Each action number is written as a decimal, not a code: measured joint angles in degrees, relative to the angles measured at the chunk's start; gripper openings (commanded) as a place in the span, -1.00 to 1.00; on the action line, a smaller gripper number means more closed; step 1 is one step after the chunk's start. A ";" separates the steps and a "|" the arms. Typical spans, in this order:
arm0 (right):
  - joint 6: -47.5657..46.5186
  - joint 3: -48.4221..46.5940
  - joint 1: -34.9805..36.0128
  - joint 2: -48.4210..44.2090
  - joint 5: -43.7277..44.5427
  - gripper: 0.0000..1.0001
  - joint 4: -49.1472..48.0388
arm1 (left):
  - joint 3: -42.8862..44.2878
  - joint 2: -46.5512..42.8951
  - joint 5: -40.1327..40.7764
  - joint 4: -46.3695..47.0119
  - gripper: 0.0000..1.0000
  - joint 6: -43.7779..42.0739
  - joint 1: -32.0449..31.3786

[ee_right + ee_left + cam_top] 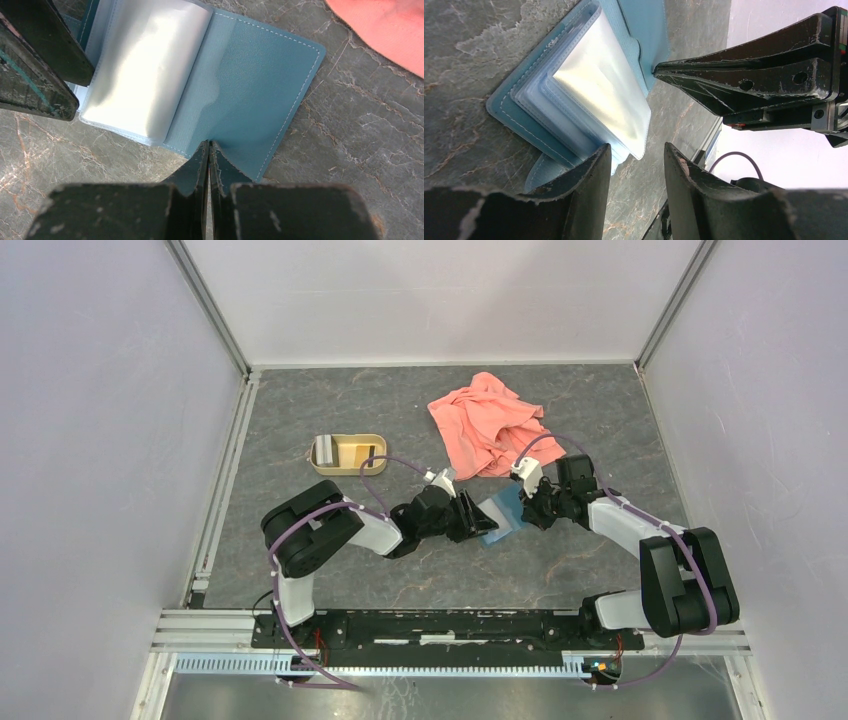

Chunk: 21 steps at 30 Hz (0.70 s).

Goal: Put the credit cards into the card holder
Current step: Open the card holder at the center of the board.

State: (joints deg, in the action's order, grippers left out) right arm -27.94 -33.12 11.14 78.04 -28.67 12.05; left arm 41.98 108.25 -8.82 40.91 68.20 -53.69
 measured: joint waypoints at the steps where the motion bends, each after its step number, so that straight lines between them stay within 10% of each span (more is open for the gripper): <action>1: 0.00 0.00 0.00 0.00 0.00 -0.86 0.00 | 0.00 0.00 -0.22 0.00 -0.01 0.00 0.00; 21: -0.02 0.00 0.02 0.00 0.00 -0.86 0.02 | 0.00 0.35 -0.63 0.59 -0.17 1.01 1.27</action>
State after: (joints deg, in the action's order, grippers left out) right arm -27.97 -33.12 11.16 78.04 -28.67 12.08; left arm 41.98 108.60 -9.45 41.50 69.21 -52.42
